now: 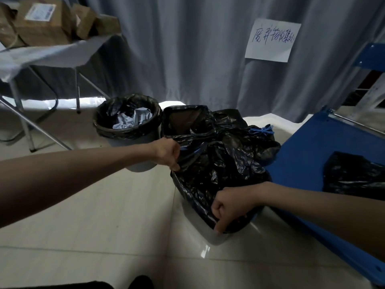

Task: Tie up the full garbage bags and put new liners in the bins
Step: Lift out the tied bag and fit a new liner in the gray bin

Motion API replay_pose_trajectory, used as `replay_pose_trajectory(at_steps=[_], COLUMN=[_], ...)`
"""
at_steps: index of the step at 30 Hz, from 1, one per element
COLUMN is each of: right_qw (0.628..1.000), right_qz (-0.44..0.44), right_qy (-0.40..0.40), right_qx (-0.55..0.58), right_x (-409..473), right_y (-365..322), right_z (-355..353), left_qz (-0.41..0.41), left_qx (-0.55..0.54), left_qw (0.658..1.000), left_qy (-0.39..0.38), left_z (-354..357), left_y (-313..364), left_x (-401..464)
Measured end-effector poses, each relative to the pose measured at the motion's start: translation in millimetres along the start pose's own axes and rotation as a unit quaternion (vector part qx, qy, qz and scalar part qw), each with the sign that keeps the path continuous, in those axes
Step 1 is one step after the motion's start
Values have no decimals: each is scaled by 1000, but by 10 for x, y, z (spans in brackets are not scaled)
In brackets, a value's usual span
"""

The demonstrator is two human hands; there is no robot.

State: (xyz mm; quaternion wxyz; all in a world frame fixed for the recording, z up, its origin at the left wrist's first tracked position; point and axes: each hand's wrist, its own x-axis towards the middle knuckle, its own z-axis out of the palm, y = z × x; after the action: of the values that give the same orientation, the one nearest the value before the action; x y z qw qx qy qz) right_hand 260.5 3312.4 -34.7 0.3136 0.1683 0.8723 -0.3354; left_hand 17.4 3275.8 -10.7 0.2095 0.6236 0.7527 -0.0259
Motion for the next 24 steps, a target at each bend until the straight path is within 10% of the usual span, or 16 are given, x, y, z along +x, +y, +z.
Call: replay_pose_trajectory(at_steps=[11, 24], right_qw=[1000, 997], right_qz=[8, -23], right_qy=[0, 16], right_qx=[-24, -77], right_x=[19, -10], right_y=[13, 51], right_z=[5, 42], left_qz=[-23, -107], left_qx=[-3, 334], left_qw=[996, 932], left_qy=[-90, -88], left_z=[112, 596], left_y=[-131, -207], left_x=[-110, -258])
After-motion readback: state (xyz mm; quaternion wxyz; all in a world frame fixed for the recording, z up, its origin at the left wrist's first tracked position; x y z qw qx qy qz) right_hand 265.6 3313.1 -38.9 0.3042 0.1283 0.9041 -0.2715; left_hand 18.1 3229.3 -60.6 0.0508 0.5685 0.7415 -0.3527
